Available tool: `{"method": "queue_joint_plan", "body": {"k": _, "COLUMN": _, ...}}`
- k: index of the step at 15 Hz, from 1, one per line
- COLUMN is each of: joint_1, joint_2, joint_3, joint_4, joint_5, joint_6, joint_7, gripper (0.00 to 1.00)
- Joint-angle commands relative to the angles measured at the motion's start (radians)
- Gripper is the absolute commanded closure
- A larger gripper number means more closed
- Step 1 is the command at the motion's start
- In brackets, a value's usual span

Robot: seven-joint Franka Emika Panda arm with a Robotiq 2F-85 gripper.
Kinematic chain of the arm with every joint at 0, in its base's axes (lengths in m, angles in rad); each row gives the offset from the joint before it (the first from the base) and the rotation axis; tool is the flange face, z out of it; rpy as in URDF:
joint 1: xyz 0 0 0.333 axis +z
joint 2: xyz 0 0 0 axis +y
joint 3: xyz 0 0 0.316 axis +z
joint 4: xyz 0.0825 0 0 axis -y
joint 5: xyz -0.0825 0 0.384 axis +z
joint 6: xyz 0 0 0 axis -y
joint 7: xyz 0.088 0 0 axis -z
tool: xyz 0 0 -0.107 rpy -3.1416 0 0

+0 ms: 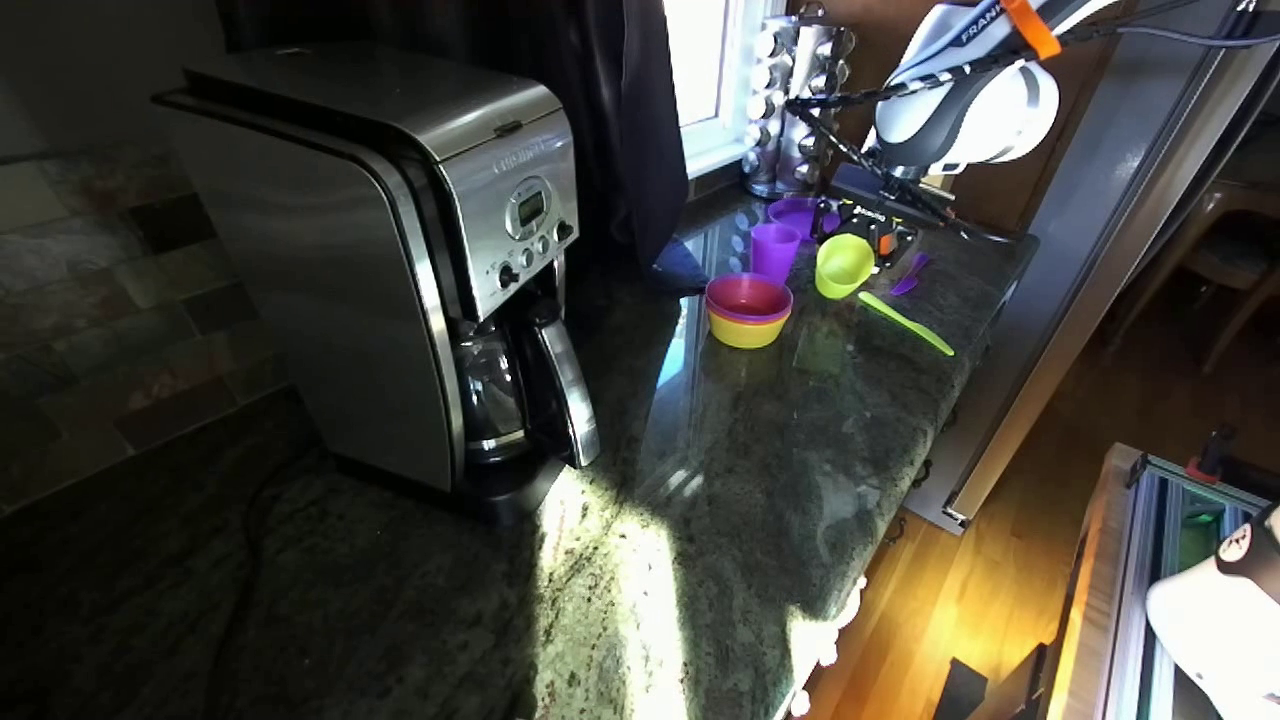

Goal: Place the yellow cup upside down then put the yellow cup on top of the yellow cup.

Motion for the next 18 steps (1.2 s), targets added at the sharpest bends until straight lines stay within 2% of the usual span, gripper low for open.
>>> {"method": "queue_joint_plan", "body": {"k": 1, "joint_1": 0.019, "joint_2": -0.008, "joint_3": -0.014, "joint_4": -0.054, "joint_5": -0.128, "joint_6": 0.077, "joint_7": 0.117, "gripper": 0.60}}
{"method": "queue_joint_plan", "body": {"k": 6, "joint_1": 0.038, "joint_2": -0.008, "joint_3": -0.041, "joint_4": -0.080, "joint_5": -0.358, "joint_6": 0.134, "joint_7": 0.275, "gripper": 0.60}}
{"method": "queue_joint_plan", "body": {"k": 12, "joint_1": 0.077, "joint_2": 0.006, "joint_3": -0.065, "joint_4": -0.070, "joint_5": -0.708, "joint_6": 0.128, "joint_7": 0.543, "gripper": 0.60}}
{"method": "queue_joint_plan", "body": {"k": 16, "joint_1": 0.086, "joint_2": 0.007, "joint_3": -0.048, "joint_4": -0.068, "joint_5": -0.836, "joint_6": 0.105, "joint_7": 0.649, "gripper": 0.60}}
{"method": "queue_joint_plan", "body": {"k": 17, "joint_1": 0.085, "joint_2": 0.007, "joint_3": -0.044, "joint_4": -0.068, "joint_5": -0.853, "joint_6": 0.102, "joint_7": 0.664, "gripper": 0.57}}
{"method": "queue_joint_plan", "body": {"k": 18, "joint_1": 0.095, "joint_2": 0.009, "joint_3": -0.053, "joint_4": -0.068, "joint_5": -0.876, "joint_6": 0.102, "joint_7": 0.684, "gripper": 0.32}}
